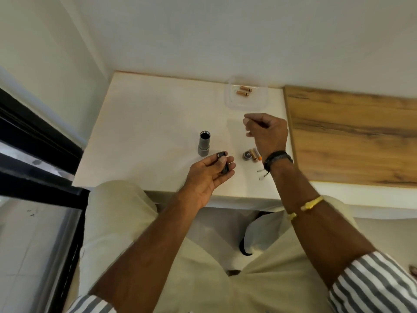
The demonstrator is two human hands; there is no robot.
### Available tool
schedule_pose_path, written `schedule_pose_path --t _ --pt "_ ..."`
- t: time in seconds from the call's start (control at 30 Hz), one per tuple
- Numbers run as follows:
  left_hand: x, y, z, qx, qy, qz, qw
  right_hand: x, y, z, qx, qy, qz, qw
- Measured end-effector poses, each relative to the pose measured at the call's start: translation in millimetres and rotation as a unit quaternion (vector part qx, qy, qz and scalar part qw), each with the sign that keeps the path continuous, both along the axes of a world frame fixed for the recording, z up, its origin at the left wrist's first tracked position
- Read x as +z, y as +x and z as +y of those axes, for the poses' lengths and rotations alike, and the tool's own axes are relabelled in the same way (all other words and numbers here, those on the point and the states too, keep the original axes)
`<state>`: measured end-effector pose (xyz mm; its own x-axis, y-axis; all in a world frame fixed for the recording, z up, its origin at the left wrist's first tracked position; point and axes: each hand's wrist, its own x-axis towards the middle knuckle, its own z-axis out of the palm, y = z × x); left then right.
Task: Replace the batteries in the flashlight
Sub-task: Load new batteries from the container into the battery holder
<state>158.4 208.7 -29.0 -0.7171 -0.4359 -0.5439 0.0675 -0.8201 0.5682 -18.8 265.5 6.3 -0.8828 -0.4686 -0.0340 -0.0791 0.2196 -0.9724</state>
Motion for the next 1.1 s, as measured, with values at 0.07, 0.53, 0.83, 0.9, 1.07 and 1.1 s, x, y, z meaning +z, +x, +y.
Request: schedule_pose_path --t 0.07,0.53,0.83,0.9,1.07,1.1 --pt "-3 -1 -2 0.01 0.003 -0.008 1.0 2 -23 -20 -0.01 0.018 0.025 0.999" --pt "-10 -7 -7 -0.006 0.065 0.021 0.998 -24 -141 -123 0.064 0.342 0.211 0.914" --pt "-9 -5 -7 -0.004 0.082 0.051 0.995 -34 -143 -133 0.061 0.435 0.273 0.856" --pt "-10 -5 -6 -0.005 0.075 0.052 0.996 -33 -142 -131 0.058 0.437 0.276 0.854" --pt "-11 -5 -7 -0.002 0.059 0.047 0.997 -23 -128 -116 0.024 0.368 0.255 0.894" --pt "-11 -5 -7 0.0 0.057 0.043 0.997 -18 -122 -110 0.016 0.343 0.246 0.906"
